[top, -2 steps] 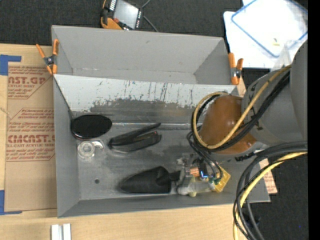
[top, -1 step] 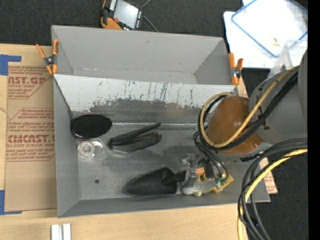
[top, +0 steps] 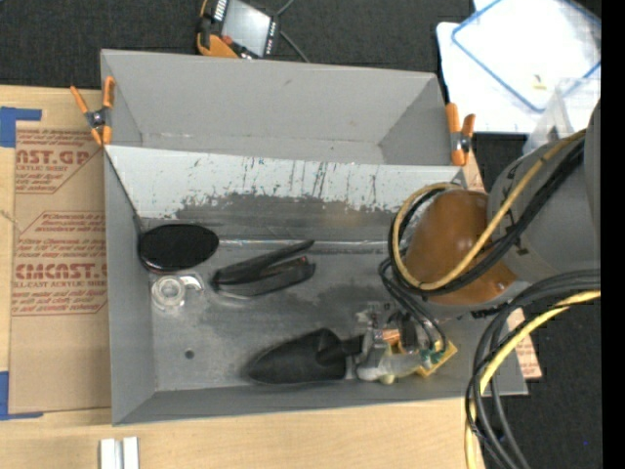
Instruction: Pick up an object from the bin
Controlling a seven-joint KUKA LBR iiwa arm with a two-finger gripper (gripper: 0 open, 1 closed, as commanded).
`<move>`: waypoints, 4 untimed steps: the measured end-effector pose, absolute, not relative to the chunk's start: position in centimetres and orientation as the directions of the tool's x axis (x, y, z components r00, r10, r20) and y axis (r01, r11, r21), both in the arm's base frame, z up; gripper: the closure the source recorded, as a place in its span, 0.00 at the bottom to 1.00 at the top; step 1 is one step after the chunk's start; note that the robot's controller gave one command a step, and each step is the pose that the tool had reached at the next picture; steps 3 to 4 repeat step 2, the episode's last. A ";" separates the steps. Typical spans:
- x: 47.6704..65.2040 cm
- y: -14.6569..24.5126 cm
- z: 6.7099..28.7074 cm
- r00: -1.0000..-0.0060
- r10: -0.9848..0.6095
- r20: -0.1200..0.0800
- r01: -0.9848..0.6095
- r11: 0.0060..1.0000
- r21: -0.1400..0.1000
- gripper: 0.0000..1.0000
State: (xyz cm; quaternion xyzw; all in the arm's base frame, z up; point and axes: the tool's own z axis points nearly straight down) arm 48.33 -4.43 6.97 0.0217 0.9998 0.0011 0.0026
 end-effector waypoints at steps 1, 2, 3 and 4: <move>48.3 -4.4 7.0 -0.999 0.043 -0.006 0.043 0.999 0.002 1.00; 48.2 -4.9 7.5 -1.000 -0.020 -0.006 -0.020 1.000 0.002 1.00; 48.2 -4.9 7.5 -1.000 -0.020 -0.006 -0.020 1.000 0.002 1.00; 48.2 -4.9 7.5 -1.000 -0.020 -0.006 -0.020 1.000 0.002 1.00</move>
Offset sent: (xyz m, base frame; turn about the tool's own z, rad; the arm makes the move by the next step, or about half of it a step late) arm -0.0025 -0.0185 0.0160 -0.2516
